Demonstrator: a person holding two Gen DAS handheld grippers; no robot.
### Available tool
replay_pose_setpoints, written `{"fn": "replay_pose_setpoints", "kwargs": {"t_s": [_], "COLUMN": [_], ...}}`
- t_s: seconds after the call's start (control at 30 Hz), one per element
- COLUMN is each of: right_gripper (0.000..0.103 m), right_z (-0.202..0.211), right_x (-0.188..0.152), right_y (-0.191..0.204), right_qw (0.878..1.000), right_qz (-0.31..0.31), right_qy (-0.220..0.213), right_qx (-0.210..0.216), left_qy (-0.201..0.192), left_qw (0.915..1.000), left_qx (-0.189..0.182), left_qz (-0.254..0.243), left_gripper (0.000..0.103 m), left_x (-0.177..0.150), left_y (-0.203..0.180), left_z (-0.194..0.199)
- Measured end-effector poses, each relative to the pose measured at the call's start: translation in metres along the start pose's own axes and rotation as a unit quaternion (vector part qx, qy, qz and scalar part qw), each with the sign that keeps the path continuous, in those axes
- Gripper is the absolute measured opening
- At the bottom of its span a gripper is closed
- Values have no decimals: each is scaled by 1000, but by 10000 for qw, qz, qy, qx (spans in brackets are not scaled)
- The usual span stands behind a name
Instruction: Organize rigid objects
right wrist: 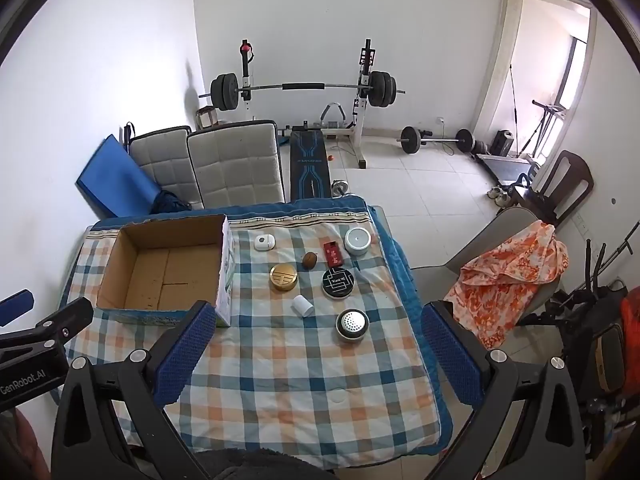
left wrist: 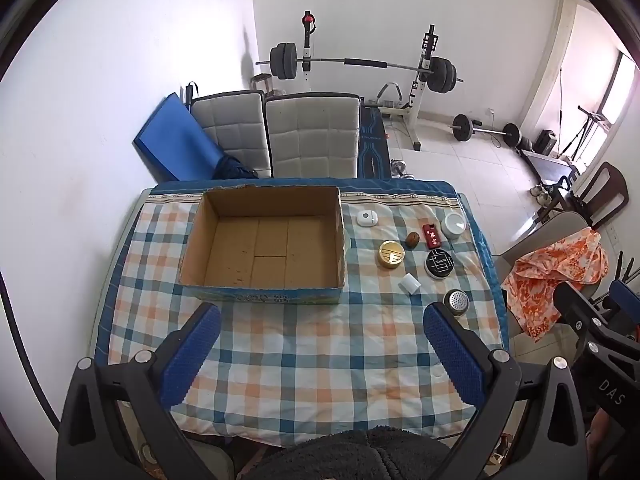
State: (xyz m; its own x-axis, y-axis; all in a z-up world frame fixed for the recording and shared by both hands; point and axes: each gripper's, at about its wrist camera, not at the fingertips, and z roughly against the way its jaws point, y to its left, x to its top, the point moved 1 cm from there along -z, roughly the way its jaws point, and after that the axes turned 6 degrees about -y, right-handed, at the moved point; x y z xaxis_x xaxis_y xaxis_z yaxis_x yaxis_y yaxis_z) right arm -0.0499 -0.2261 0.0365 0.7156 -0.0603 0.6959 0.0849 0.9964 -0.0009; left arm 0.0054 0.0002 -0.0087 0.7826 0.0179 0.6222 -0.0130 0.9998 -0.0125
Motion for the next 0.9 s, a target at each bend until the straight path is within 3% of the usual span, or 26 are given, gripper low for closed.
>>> {"fn": "replay_pose_setpoints", "kwargs": {"t_s": [0.9], "right_gripper": [103], "right_z": [14], "right_x": [8], "right_y": [-3], "right_qw": [9993], "right_qz": [34], "right_qy": [-356], "right_qx": [-132], "left_qy": [-300], "left_qw": [9995], "left_qx": [115], "left_qz": [49], "left_gripper": [103], "left_x": [7], "left_y": [5], "left_z": [16]}}
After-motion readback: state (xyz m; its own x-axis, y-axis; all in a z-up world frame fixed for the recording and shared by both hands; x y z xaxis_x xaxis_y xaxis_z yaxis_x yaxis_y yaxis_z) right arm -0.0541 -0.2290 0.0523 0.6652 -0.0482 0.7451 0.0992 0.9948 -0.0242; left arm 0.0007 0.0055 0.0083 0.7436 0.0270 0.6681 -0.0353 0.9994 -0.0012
